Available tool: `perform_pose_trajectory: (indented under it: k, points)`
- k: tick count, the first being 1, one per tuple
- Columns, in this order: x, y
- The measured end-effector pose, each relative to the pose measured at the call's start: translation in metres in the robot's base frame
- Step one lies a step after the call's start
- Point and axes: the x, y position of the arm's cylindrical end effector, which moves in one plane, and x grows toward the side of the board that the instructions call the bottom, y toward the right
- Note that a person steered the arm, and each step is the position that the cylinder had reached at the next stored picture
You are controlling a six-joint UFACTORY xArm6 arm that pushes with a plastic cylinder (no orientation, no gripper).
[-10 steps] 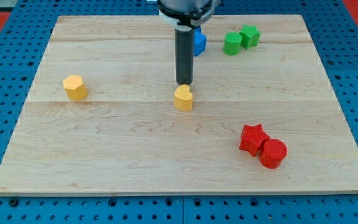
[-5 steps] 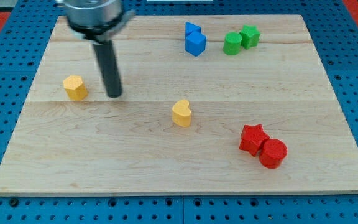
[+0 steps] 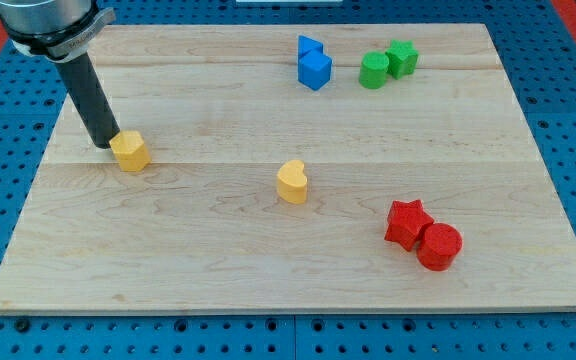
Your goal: Separate the blue cube from the blue triangle
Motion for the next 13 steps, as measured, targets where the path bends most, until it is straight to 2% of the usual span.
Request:
perform_pose_trajectory:
  k: [1,3,4,5,6,7,8,10,11,12,13]
  points:
    - [-0.002,0.014]
    - [0.023,0.006]
    - [0.018,0.005]
    - [-0.022,0.022]
    - [-0.049,0.094]
    - [-0.053,0.201]
    - [-0.067,0.269]
    - [-0.125,0.288]
    - [-0.151,0.270]
    - [-0.149,0.218]
    - [-0.114,0.166]
